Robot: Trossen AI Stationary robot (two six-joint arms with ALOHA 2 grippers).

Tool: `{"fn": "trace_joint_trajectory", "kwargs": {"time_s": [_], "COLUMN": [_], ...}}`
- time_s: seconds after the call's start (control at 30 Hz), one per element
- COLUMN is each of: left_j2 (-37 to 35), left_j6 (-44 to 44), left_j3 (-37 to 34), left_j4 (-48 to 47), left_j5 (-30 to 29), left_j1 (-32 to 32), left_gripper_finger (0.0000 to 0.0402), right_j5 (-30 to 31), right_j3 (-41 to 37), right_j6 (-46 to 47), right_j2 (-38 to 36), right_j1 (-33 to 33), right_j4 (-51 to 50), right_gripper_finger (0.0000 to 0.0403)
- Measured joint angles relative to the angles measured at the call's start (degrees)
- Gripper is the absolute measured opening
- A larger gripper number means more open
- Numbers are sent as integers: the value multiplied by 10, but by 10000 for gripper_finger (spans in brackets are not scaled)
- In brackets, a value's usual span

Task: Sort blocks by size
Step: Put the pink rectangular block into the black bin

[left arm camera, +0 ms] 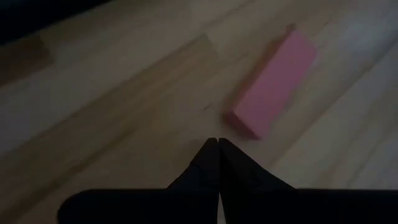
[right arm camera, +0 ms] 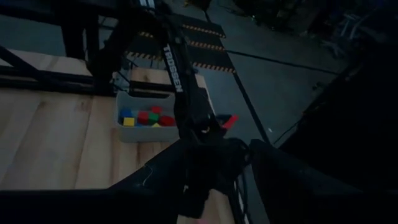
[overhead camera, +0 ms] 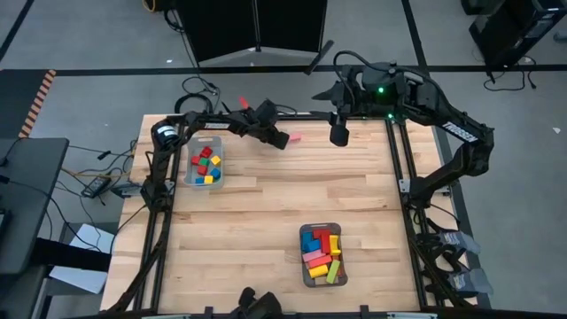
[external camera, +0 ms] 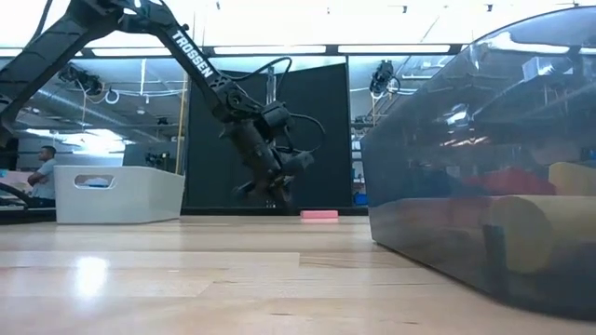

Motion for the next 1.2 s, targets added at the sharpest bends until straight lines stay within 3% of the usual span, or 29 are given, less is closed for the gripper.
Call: {"fn": "trace_joint_trajectory", "kwargs": {"time_s": [0.13,0.23,0.5,0.67,1.1,1.2], "left_j2": [1,15,103,130,218,231], "left_j6": [-4,-2,74,125,134,172], "left_j3": [14,43,221,295,448,472], "left_j4": [-39,-57,-259,-370,-450,-456], "left_j5": [-71,-85,-76,-66,-12,13], "left_j1": [-1,3,2,2,-11,-12], "left_gripper_finger": [2,1,1,1,1,1], "right_j5": [14,14,14,14,14,15], "right_j3": [0,0,0,0,0,0], "right_j6": [1,1,15,13,13,13], "right_j2": [2,2,2,2,2,2], "right_j1": [0,1,9,16,24,29], "right_j4": [-11,-11,-11,-11,1,9], "right_gripper_finger": [187,187,187,187,187,187]}}
